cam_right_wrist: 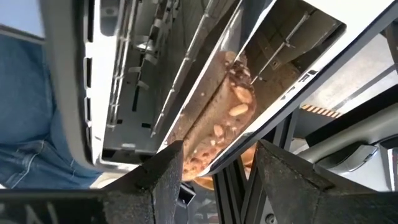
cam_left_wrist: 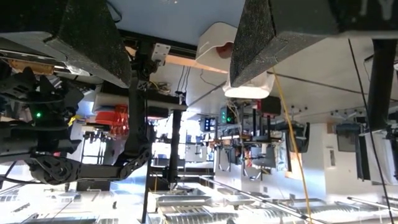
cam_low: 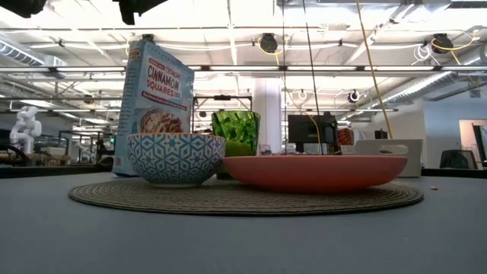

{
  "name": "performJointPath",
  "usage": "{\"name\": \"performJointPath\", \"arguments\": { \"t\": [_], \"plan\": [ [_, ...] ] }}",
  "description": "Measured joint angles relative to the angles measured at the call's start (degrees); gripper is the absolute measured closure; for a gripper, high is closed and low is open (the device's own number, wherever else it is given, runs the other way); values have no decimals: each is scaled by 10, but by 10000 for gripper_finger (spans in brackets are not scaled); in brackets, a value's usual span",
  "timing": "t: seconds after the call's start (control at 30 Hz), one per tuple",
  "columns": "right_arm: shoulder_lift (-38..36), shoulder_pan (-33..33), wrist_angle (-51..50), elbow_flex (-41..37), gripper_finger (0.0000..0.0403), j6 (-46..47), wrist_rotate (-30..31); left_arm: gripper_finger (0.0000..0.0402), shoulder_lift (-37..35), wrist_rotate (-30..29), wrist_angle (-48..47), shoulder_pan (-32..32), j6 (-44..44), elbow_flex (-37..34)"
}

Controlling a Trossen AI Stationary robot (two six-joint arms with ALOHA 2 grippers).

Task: Arrange a breakfast setting
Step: Put the toasted bread on the pink plate

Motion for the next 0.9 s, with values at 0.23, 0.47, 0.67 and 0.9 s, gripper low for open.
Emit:
{"name": "performJointPath", "arguments": {
  "t": [0.23, 0.47, 0.67, 0.9],
  "plan": [
    [0, 0, 33, -22, 207, -4, 0, 124, 0, 0, 0, -5, 3, 0],
    [0, 0, 44, -30, 221, -5, -3, 124, 0, 0, 0, -5, 3, 0],
    [-2, 0, 49, -30, 269, -5, -3, 124, 0, 0, 0, -5, 3, 0],
    [-12, 0, 47, -30, 318, 10, -3, 124, 0, 0, 0, -5, 5, 0]
  ]
}}
